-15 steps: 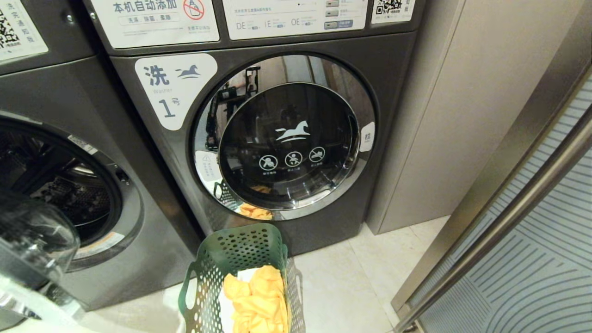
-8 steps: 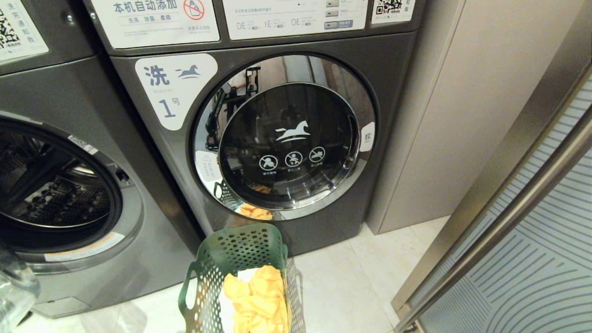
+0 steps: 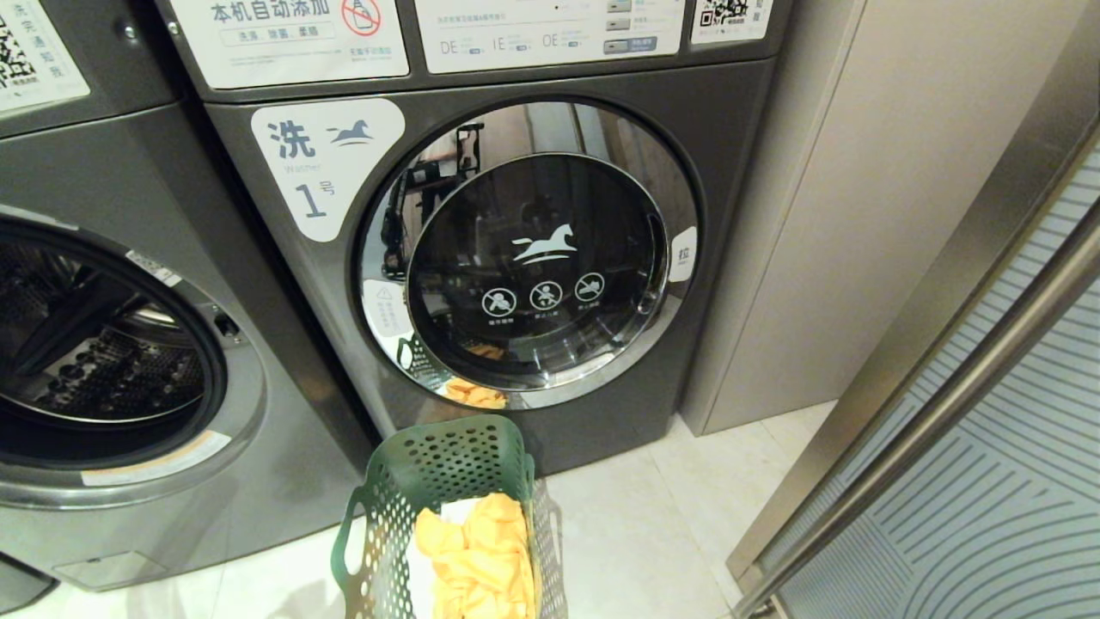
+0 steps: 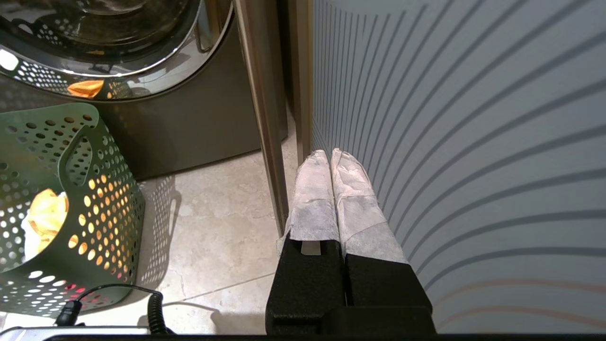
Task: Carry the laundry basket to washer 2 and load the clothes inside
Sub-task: Open the lid of the washing machine
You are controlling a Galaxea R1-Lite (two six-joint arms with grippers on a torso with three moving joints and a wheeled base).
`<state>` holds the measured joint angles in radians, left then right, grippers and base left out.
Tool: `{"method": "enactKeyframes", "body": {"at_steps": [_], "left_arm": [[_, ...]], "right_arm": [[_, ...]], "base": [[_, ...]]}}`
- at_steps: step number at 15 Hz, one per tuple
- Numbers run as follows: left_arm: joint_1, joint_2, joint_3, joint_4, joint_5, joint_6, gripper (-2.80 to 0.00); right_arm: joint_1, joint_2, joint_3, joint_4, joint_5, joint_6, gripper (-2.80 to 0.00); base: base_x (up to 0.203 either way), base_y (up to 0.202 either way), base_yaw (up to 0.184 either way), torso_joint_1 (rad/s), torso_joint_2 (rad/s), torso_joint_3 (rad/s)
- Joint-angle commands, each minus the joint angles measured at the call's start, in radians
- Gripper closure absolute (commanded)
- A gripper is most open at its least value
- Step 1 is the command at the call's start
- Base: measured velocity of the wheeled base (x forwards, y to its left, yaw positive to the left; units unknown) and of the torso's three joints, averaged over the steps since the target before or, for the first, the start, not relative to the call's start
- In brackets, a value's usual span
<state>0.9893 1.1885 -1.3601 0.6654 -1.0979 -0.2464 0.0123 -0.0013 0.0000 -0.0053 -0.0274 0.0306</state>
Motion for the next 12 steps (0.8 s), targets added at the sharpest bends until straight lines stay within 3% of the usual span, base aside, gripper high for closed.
{"method": "enactKeyframes", "body": {"at_steps": [1,3,4,7,8,9,12], "left_arm": [[-0.019,0.084,-0.02,0.098,0.12,0.319,0.0],[-0.015,0.131,-0.054,0.232,0.294,0.604,0.0],[-0.014,0.172,-0.095,0.269,0.339,0.645,0.0],[0.015,0.299,-0.197,0.288,0.362,0.649,0.0],[0.032,0.344,-0.227,0.289,0.41,0.647,0.0],[0.04,0.382,-0.245,0.285,0.531,0.636,0.0],[0.043,0.478,-0.287,0.194,1.004,0.57,0.0]], "right_arm": [[0.001,0.001,0.0,-0.001,0.0,0.0,0.0],[0.0,0.001,0.0,-0.001,0.0,0.0,0.0],[0.0,0.001,0.0,-0.001,0.0,0.0,0.0],[0.0,0.001,0.0,-0.001,0.0,0.0,0.0],[0.0,0.001,0.0,-0.001,0.0,0.0,0.0],[0.001,0.001,0.0,-0.001,0.0,0.0,0.0],[0.0,0.001,0.0,-0.001,0.0,0.001,0.0]], "base": [[0.0,0.0,0.0,0.0,0.0,0.0],[0.0,0.0,0.0,0.0,0.0,0.0],[0.0,0.0,0.0,0.0,0.0,0.0],[0.0,0.0,0.0,0.0,0.0,0.0],[0.0,0.0,0.0,0.0,0.0,0.0],[0.0,0.0,0.0,0.0,0.0,0.0],[0.0,0.0,0.0,0.0,0.0,0.0]]}}
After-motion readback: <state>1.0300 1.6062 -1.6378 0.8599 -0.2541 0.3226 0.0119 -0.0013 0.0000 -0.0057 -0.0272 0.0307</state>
